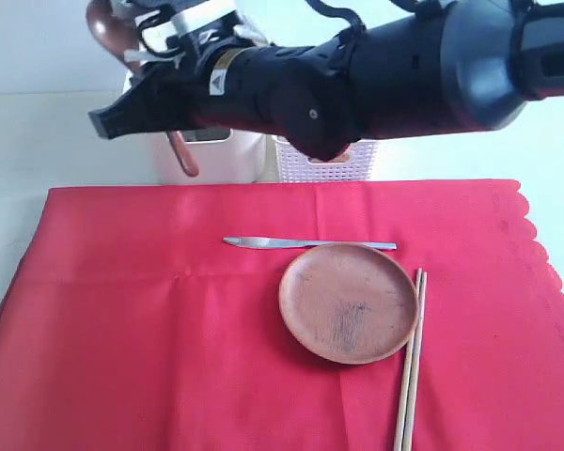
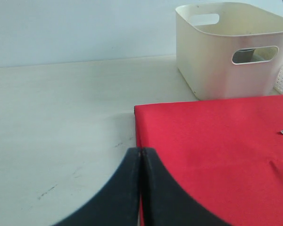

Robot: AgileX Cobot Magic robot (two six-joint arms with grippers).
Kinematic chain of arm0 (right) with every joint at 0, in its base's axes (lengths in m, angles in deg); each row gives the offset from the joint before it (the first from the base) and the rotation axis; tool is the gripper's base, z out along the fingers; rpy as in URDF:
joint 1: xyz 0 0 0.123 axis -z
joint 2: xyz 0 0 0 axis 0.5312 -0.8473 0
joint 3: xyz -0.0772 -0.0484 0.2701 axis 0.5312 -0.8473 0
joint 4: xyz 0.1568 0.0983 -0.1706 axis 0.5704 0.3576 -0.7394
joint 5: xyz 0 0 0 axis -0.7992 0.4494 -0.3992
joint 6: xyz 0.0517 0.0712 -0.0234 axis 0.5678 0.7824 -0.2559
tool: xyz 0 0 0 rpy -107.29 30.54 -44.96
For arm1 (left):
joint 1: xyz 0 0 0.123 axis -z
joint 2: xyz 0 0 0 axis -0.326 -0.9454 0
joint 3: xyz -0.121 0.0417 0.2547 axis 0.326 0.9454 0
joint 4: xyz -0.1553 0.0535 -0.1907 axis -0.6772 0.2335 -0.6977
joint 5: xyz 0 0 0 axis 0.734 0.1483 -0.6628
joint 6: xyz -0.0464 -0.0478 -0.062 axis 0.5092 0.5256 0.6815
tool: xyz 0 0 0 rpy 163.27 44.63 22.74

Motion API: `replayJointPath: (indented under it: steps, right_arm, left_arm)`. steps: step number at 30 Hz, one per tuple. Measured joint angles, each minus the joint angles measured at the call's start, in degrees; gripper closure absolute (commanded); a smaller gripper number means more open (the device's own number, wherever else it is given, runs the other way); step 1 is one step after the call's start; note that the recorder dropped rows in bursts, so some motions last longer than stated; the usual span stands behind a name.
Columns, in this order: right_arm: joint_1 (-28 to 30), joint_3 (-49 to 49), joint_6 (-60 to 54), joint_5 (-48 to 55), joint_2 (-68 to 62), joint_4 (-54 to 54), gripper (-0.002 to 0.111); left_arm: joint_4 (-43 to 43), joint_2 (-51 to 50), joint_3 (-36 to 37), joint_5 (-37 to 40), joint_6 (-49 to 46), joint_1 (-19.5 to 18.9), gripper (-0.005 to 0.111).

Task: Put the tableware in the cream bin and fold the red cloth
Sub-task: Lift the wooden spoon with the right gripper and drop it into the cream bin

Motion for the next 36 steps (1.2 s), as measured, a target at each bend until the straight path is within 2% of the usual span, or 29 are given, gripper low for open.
replayJointPath:
  steps: [10,20,26,30,36]
  right_arm:
    - [5.79,3.82,0.00,-6.62,-2.44,1.39,0.108]
    - [6.12,16.47,0.12,-10.92,-14.33,8.10,0.108]
    - [6.12,20.68,-0.18,-13.07,-19.09,12.65,0.107]
    - [6.12,22.23,-0.15,-13.73,-20.95,15.78,0.092]
    - [6.12,23.15,-2.98,-14.63,-21.89,18.80,0.061]
  left_arm:
    - [0.00,0.00,0.00,0.00,0.00,0.00,0.104]
    - [0.00,0.00,0.00,0.00,0.00,0.00,0.104]
    - [0.00,0.00,0.00,0.00,0.00,0.00,0.104]
    - [0.00,0.00,0.00,0.00,0.00,0.00,0.104]
    - [0.00,0.00,0.00,0.00,0.00,0.00,0.104]
